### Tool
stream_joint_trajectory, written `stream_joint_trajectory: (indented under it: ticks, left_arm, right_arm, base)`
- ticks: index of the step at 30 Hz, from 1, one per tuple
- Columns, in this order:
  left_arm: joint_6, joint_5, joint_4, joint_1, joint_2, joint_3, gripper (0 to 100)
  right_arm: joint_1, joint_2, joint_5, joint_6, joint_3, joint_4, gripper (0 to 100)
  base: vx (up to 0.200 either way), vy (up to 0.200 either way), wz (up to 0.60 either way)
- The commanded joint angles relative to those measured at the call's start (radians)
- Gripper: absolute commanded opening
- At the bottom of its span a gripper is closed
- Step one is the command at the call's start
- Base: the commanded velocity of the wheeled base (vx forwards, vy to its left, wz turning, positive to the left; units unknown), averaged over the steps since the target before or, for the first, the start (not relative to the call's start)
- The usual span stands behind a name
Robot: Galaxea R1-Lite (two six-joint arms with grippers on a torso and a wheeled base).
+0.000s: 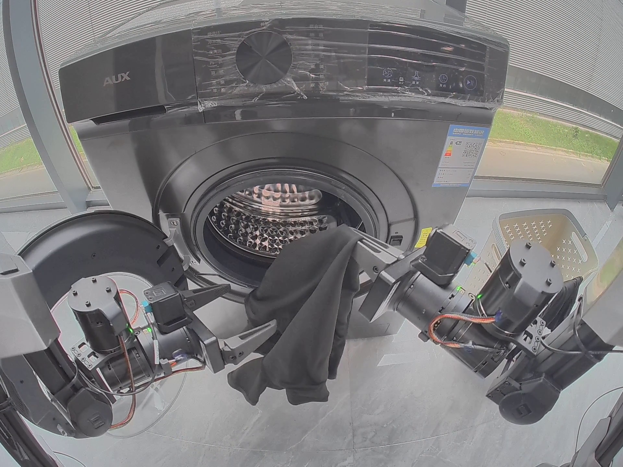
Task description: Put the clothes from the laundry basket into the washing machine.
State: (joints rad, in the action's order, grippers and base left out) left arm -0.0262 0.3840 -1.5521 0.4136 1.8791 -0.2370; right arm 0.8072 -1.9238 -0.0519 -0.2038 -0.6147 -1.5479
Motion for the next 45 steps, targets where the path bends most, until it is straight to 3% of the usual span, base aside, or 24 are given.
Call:
stream_joint_trajectory:
  ticks: [1, 13, 21, 25, 36, 37, 45]
  left_arm:
    - [-0.005, 0.001, 0.0, 0.047, 0.037, -0.025, 100]
    - [0.002, -0.001, 0.0, 0.122, 0.118, -0.07, 100]
    - [0.003, -0.004, 0.0, 0.134, 0.164, -0.116, 100]
    - [0.008, -0.053, -0.002, 0.129, 0.227, -0.165, 100]
    - [0.022, -0.097, -0.002, 0.113, 0.382, -0.278, 100]
    - [0.022, -0.097, -0.002, 0.113, 0.391, -0.292, 0]
    - [0.02, -0.096, -0.003, 0.123, 0.382, -0.304, 0]
  right_arm:
    - [0.038, -0.006, 0.003, 0.0, -0.004, 0.002, 0]
    - [0.058, -0.014, 0.001, 0.006, -0.027, 0.006, 0]
    - [0.069, -0.012, -0.002, 0.006, -0.022, 0.006, 0]
    - [0.09, -0.006, -0.005, 0.006, -0.022, 0.008, 0]
    - [0.118, -0.004, -0.006, 0.006, -0.02, 0.002, 0]
    - [0.118, -0.004, -0.006, 0.006, -0.02, 0.002, 0]
    - [0.102, -0.004, -0.006, 0.006, -0.023, 0.008, 0]
  base:
    - [0.0, 0.0, 0.0]
    - [0.0, 0.0, 0.0]
    - [0.0, 0.0, 0.0]
    - [0.0, 0.0, 0.0]
    - [0.0, 0.0, 0.0]
    - [0.0, 0.0, 0.0]
    - [0.0, 0.0, 0.0]
